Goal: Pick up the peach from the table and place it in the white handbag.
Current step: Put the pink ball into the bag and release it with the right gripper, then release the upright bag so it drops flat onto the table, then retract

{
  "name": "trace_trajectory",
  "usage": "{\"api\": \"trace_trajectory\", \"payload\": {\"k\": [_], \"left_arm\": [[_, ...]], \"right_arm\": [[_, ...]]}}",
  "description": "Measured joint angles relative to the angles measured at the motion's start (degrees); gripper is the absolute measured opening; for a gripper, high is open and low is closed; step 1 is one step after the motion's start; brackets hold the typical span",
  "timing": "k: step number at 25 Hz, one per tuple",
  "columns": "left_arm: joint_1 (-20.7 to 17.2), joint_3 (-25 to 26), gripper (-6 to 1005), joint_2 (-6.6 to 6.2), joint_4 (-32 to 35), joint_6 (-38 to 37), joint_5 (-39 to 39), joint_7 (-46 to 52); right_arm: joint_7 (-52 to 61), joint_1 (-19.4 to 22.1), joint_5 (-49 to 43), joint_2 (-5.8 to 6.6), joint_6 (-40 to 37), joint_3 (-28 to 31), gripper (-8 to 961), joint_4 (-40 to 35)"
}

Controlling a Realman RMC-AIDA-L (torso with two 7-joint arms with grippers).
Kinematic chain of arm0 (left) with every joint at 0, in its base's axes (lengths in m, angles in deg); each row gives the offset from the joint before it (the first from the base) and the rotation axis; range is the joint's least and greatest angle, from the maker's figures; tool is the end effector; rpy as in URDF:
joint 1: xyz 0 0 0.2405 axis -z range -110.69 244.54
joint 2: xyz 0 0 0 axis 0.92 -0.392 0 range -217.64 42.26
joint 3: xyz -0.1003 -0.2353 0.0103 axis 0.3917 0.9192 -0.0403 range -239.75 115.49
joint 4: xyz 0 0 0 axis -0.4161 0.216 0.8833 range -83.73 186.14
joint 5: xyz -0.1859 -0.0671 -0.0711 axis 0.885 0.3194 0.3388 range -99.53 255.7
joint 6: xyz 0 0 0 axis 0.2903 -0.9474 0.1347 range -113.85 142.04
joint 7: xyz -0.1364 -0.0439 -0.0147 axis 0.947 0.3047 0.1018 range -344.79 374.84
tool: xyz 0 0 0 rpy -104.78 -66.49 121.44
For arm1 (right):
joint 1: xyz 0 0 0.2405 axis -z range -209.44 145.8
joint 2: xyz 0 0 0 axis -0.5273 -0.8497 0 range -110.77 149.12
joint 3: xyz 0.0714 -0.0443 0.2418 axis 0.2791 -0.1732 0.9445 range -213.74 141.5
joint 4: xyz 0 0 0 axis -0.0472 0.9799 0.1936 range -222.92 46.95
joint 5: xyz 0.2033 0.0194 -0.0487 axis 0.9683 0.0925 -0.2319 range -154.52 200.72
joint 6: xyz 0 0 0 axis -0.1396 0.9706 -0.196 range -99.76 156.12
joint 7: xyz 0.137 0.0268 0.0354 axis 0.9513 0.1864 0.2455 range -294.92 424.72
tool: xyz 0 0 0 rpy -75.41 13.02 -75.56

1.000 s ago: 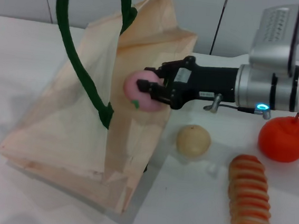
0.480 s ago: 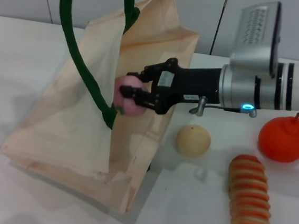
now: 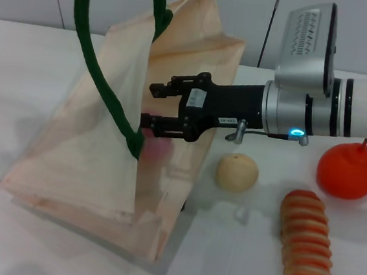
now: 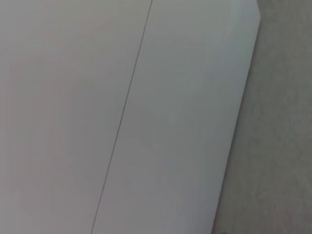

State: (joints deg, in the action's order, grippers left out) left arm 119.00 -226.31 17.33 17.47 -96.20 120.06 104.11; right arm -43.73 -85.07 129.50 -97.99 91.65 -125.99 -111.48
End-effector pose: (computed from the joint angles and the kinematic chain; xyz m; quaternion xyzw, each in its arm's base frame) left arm -0.2014 0.3976 0.1539 -0.8659 -0.1982 -0.4278 0.1669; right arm 0.1143 0.3919 -0.0942 -0.9749 0.0378 0.2077 0.0703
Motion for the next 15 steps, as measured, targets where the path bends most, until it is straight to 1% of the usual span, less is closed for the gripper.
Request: {"api": "trace_trajectory", "payload": {"k": [8, 13, 15], "left_arm": [[-0.37, 0.00, 173, 0.00, 0.00, 0.13, 0.06, -0.14], [-0.66, 0.00, 182, 0.01, -0.09, 0.23, 0.03, -0.21], [-0.93, 0.00, 185, 0.01, -0.15, 0.26, 0.02, -0.25]], "right_arm": [[0.07, 0.76, 0.79, 0.17, -2.20, 0.26, 667, 0.12], [0.39, 2.26, 2.98, 0.42, -5.51, 0.59, 886, 0.12], [0.43, 3.44, 4.30, 0.70, -7.41, 0.64, 889, 0.12]]}}
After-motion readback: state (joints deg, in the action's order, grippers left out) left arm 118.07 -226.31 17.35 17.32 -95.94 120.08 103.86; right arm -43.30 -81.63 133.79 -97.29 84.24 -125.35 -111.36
